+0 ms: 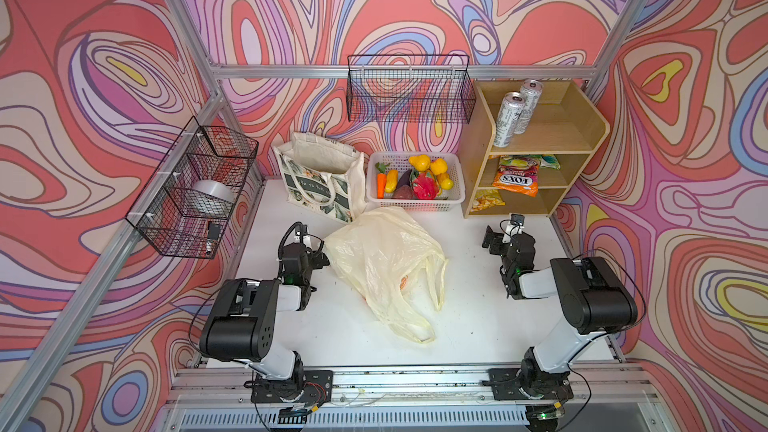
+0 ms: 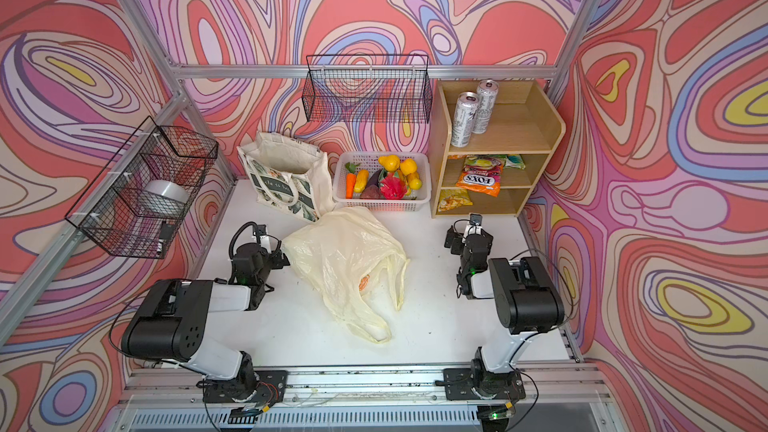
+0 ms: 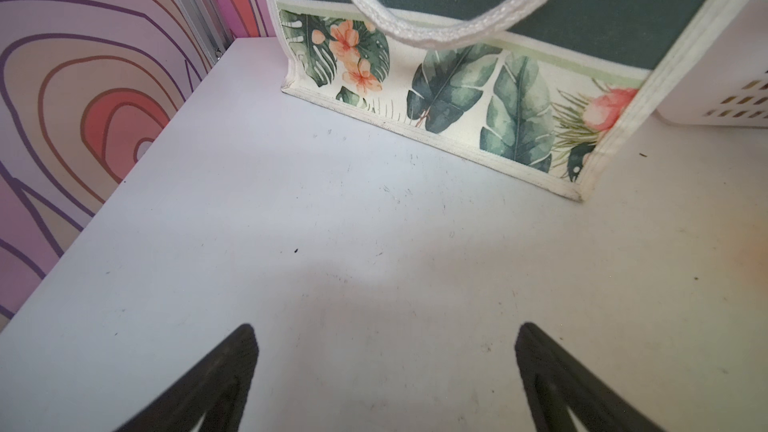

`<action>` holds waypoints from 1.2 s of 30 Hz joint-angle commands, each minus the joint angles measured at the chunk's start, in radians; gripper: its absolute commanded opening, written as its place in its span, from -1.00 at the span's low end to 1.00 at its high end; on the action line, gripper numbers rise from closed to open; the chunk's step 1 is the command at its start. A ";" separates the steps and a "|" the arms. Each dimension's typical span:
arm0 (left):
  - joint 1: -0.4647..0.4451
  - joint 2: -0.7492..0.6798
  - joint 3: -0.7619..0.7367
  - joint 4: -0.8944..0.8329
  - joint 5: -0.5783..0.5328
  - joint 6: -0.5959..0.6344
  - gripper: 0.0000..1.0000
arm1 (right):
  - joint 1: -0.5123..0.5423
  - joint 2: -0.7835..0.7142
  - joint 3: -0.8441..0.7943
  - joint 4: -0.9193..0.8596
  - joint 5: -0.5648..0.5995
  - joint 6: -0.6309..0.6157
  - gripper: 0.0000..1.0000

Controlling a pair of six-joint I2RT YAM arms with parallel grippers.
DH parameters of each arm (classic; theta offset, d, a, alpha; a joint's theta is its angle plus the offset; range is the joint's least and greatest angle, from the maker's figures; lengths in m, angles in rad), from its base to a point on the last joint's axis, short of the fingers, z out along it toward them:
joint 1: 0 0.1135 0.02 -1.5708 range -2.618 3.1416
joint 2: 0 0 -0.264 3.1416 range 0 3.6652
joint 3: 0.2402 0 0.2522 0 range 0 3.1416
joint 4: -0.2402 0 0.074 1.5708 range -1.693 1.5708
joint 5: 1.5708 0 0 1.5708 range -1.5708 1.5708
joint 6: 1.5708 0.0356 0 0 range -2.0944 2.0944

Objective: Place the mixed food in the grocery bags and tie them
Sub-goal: 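Raise both arms from rest toward the plastic bag and tote, then grasp the cream plastic bag with the right gripper and drag it toward the shelf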

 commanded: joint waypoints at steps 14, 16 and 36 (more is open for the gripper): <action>0.005 -0.103 0.128 -0.304 -0.071 -0.039 1.00 | -0.007 -0.293 0.235 -0.633 0.000 0.137 0.97; 0.007 -0.129 0.175 -0.368 -0.118 -0.068 1.00 | -0.008 -0.336 0.319 -0.814 0.023 0.353 0.97; 0.007 -0.405 0.237 -0.842 -0.145 -0.429 0.97 | 0.517 -0.337 0.443 -1.204 -0.408 0.629 0.76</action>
